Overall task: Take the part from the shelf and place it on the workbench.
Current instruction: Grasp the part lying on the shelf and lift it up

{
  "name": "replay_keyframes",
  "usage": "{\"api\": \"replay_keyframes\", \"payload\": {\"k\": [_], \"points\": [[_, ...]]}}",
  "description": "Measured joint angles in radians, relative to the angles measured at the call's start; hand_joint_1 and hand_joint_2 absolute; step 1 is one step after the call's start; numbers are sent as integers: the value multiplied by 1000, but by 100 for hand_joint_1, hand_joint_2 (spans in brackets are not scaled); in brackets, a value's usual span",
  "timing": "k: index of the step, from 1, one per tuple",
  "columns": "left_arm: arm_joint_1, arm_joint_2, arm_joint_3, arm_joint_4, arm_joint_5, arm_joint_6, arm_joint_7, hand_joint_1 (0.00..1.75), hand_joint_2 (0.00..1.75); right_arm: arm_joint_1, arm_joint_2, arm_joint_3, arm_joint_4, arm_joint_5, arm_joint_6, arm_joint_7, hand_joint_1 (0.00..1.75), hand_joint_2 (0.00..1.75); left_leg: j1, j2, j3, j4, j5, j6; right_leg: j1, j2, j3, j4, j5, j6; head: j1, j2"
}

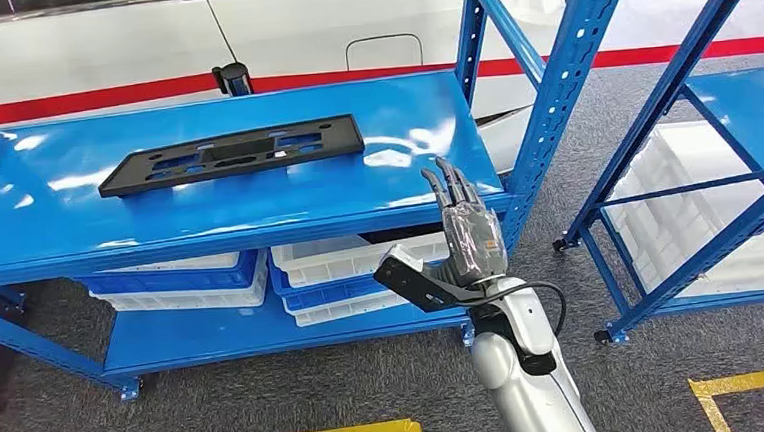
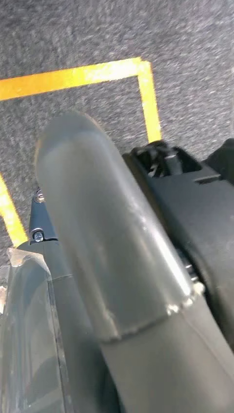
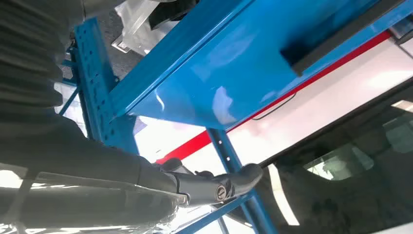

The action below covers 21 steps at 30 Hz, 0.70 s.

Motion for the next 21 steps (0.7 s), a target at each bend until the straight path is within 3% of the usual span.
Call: {"api": "replay_keyframes", "payload": {"k": [2,4,7,8,9,10,12,14,16,18,20,21], "points": [[0,0,0,0,-1,0,0,0,0,3,0,-2,-4,2,1,0,0,175,1,0,5,-6,1,8,1,-1,1,0,-3,6,0,0],[0,-1,0,0,-3,0,0,0,0,7,0,-4,-12,4,2,0,0,175,3,0,16,-15,1,24,2,-3,-16,42,-23,11,0,0],[-2,-1,0,0,-8,-1,1,0,0,15,-6,-9,-16,7,3,0,0,175,3,0,27,-17,-6,39,3,-4,-125,233,-89,4,1,0],[-1,-2,0,0,-9,-1,2,0,0,20,-9,-11,-17,8,4,0,0,175,1,-2,30,-17,-10,41,4,-4,-159,283,-98,5,1,0],[0,-2,0,0,-10,-1,3,0,0,25,-12,-15,-17,8,5,0,0,175,0,-4,34,-17,-14,42,4,-4,-177,298,-90,10,1,0],[0,-2,0,0,-10,-1,3,0,0,28,-14,-17,-17,9,6,0,0,175,-2,-6,41,-17,-19,42,5,-4,-172,270,-66,17,1,0],[0,-2,0,0,-10,-1,4,0,0,30,-16,-20,-19,10,7,0,0,175,-4,-9,57,-17,-30,38,6,-5,-118,129,6,24,2,0],[0,-2,0,0,-10,-1,5,0,0,31,-16,-21,-24,11,8,0,0,175,-8,-11,68,-16,-44,29,11,-5,-68,22,50,16,2,0],[-1,-2,0,0,-10,0,6,0,0,32,-17,-22,-28,11,9,0,0,175,-10,-12,73,-15,-55,19,16,-5,-56,3,55,1,2,0],[-1,-1,0,-1,-10,0,6,0,0,34,-15,-23,-33,11,10,0,0,175,-5,-9,72,-7,-64,7,8,-4,-48,-1,53,-11,2,0],[-1,-1,0,-2,-9,1,8,0,0,34,-14,-25,-38,11,10,0,0,175,0,-6,41,61,-98,-7,-1,-5,-35,-6,49,-24,-3,0],[-1,-1,0,-2,-9,2,9,0,0,35,-14,-25,-39,11,11,0,0,175,3,-5,7,125,-124,-14,-2,-5,-30,-7,45,-29,-5,0]]}}
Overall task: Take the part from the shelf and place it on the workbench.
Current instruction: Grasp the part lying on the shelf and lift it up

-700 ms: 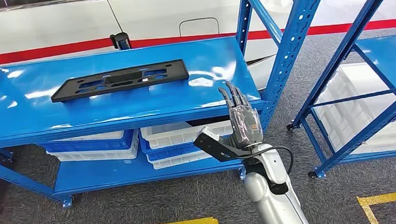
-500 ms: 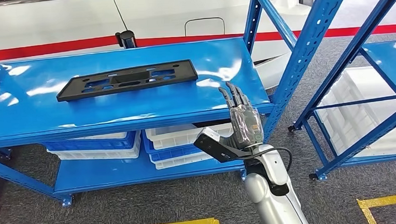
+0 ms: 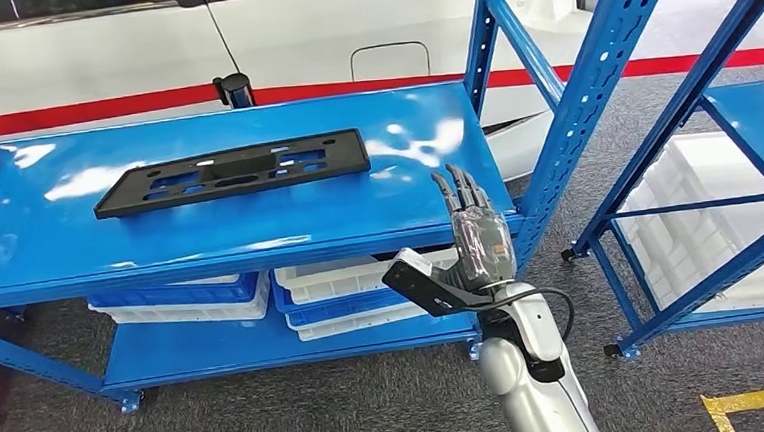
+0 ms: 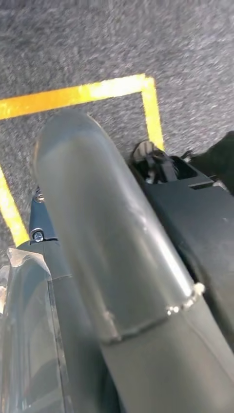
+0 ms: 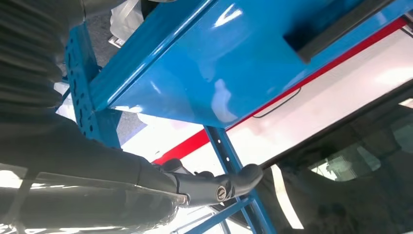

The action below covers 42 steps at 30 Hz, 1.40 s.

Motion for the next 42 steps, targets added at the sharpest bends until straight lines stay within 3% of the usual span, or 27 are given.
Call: {"api": "replay_keyframes", "payload": {"k": [2,3,4,6,8,11,13,15,17,18,19,21,23,25,28,30,32,33,34,35,37,38,39,42], "points": [[2,0,0,0,1,0,3,0,0,2,0,-2,0,-2,1,0,0,175,8,1,-80,128,-38,-11,-1,0,8,0,-8,-5,-2,0],[3,0,0,0,1,0,5,0,0,3,0,-2,0,-4,1,0,0,175,12,2,-105,151,-31,-16,-2,0,12,0,-13,-4,-2,0],[3,0,0,0,1,0,6,0,0,4,0,-4,0,-7,1,0,0,175,16,4,-109,134,-3,-19,-4,1,18,1,-18,-1,-2,0],[3,1,0,0,0,0,7,0,0,5,-1,-6,0,-10,1,0,0,175,24,8,-67,8,86,-25,-8,3,34,1,-30,9,-2,0],[1,0,0,0,-1,0,8,0,0,4,-2,-10,-1,-11,1,0,0,175,23,9,-17,-101,129,-23,-5,5,43,2,-43,24,-4,0],[0,-1,0,0,-2,-2,10,0,0,3,-5,-16,-2,-12,0,0,0,175,11,4,0,-124,121,4,-1,5,45,-4,-52,46,-3,0],[0,-1,0,-1,-5,-4,11,0,0,3,-6,-19,-4,-12,0,1,0,175,8,3,10,-132,121,23,-4,2,41,18,-65,55,-3,0],[-2,-1,0,-3,-7,-7,14,0,0,2,-9,-21,-6,-12,-1,1,0,175,8,4,19,-137,118,38,-5,0,-10,114,-103,50,-1,0],[-3,-1,0,-3,-8,-10,18,0,0,4,-15,-21,-6,-12,-1,1,0,175,4,3,25,-137,111,48,-2,0,-96,249,-141,44,2,0],[-2,-1,0,-4,-8,-10,20,0,0,6,-18,-21,-6,-12,-1,1,0,175,2,1,29,-137,107,50,-1,0,-128,287,-143,45,2,0],[-2,-1,0,-4,-8,-9,22,0,0,7,-20,-21,-6,-12,-1,2,0,175,-1,0,34,-136,102,51,0,0,-142,288,-129,50,2,0],[-1,-1,0,-4,-8,-9,24,0,0,6,-22,-21,-6,-13,-1,2,0,175,-4,-4,49,-136,91,49,1,0,-114,186,-63,60,2,0],[-3,-2,0,-4,-7,-9,25,0,0,4,-23,-21,-6,-12,-1,3,0,175,-10,-7,63,-134,76,42,9,-1,-64,62,-3,57,3,0],[-4,-3,0,-4,-6,-9,25,0,0,0,-24,-21,-6,-13,-1,3,0,175,-14,-10,70,-133,62,32,16,0,-43,17,15,41,3,0],[-6,-2,0,-6,-5,-8,26,0,0,-5,-23,-22,-6,-15,-2,3,0,175,-7,-7,69,-119,43,16,6,1,-30,10,15,20,1,0],[-7,-1,0,-6,-4,-3,28,0,0,-8,-22,-22,-5,-17,-2,3,0,175,-1,-3,28,-34,1,4,-2,1,-18,5,12,7,-1,0],[-7,-2,0,-6,-4,2,31,0,0,-9,-22,-22,-4,-19,-3,3,0,175,5,0,-50,100,-47,-8,-2,0,-10,5,5,-3,-4,0],[-6,-2,0,-6,-4,5,34,0,0,-9,-22,-22,-2,-19,-3,3,0,175,9,1,-83,143,-51,-13,-2,1,-7,5,2,-4,-3,0],[-5,-1,0,-6,-4,9,38,0,0,-8,-22,-22,0,-20,-3,3,0,175,13,2,-101,151,-35,-17,-3,2,-3,6,-3,-3,-4,0],[-5,-1,0,-6,-4,13,41,0,0,-8,-22,-22,2,-21,-4,3,0,175,18,3,-98,119,0,-21,-5,3,3,6,-8,1,-4,0],[-6,0,0,-6,-4,21,51,0,0,-11,-22,-21,6,-22,-7,3,0,175,25,8,-52,-13,85,-26,-7,5,16,8,-20,12,-4,0],[-8,0,0,-6,-4,26,57,0,0,-14,-22,-21,7,-22,-8,4,0,175,26,7,-28,-69,111,-25,-5,6,20,10,-26,19,-4,0],[-9,-1,0,-6,-4,29,63,0,0,-18,-22,-21,9,-21,-9,7,0,175,26,6,-13,-106,124,-21,-1,7,20,13,-31,24,-4,0],[-12,-1,0,-6,-8,36,77,0,0,-34,-20,-20,17,-12,-9,22,0,175,17,1,-7,-122,128,-10,7,6,18,13,-35,30,-1,0]]}}
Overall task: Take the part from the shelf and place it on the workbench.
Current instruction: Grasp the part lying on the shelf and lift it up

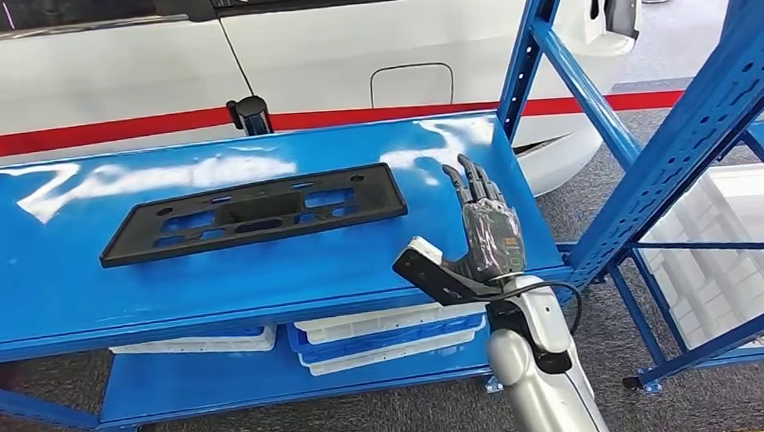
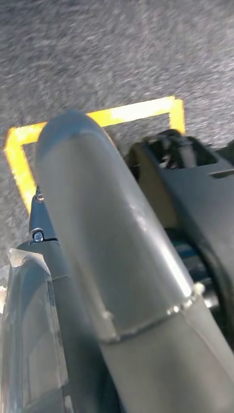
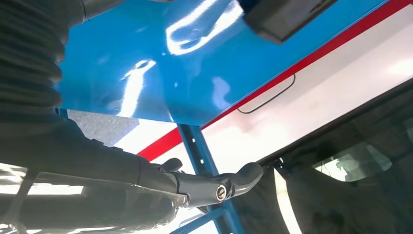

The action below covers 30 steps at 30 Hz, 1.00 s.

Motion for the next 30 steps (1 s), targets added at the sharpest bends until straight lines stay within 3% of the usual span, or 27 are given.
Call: {"api": "replay_keyframes", "payload": {"k": [5,9,30], "points": [[-3,0,0,0,-3,5,5,0,0,-22,4,2,17,6,0,10,0,175,-11,-3,0,0,-3,11,-5,-3,6,-10,2,4,0,0],[-6,0,0,0,-14,21,9,0,175,-31,9,2,31,18,3,21,0,175,-13,-3,0,1,-5,16,-7,-3,7,-14,3,7,0,0],[-29,-7,-6,-8,-34,10,40,0,175,-143,72,-1,263,63,12,75,0,175,-6,-2,2,-3,-5,15,-3,-2,4,-13,4,10,0,0]]}}
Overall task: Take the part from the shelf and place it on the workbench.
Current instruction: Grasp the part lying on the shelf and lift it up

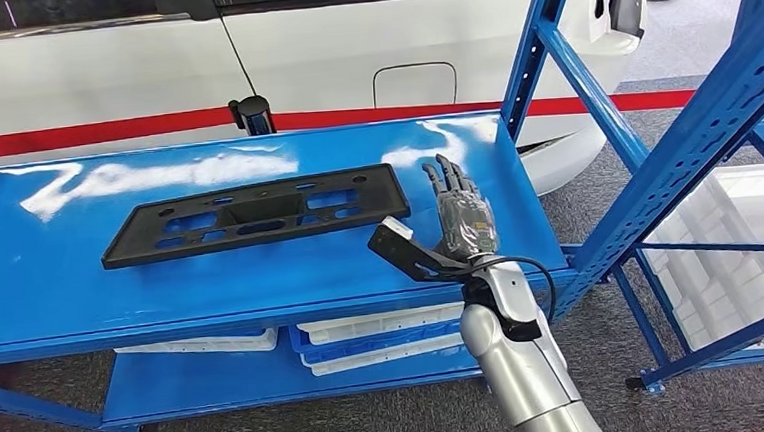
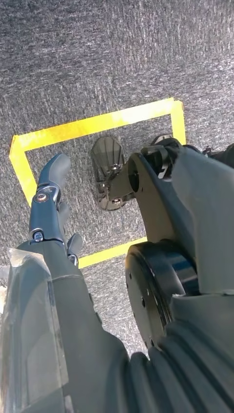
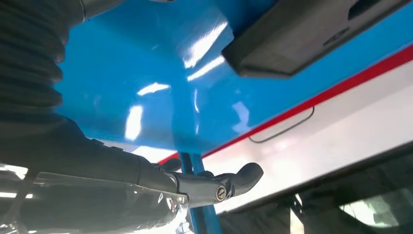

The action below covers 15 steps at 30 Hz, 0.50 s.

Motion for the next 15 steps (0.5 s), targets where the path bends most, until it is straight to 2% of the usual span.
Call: {"api": "replay_keyframes", "payload": {"k": [15], "points": [[-6,-4,2,-2,22,22,14,0,175,-46,89,21,154,-24,18,-16,0,175,1,0,0,0,0,0,1,0,0,0,0,0,0,0]]}}
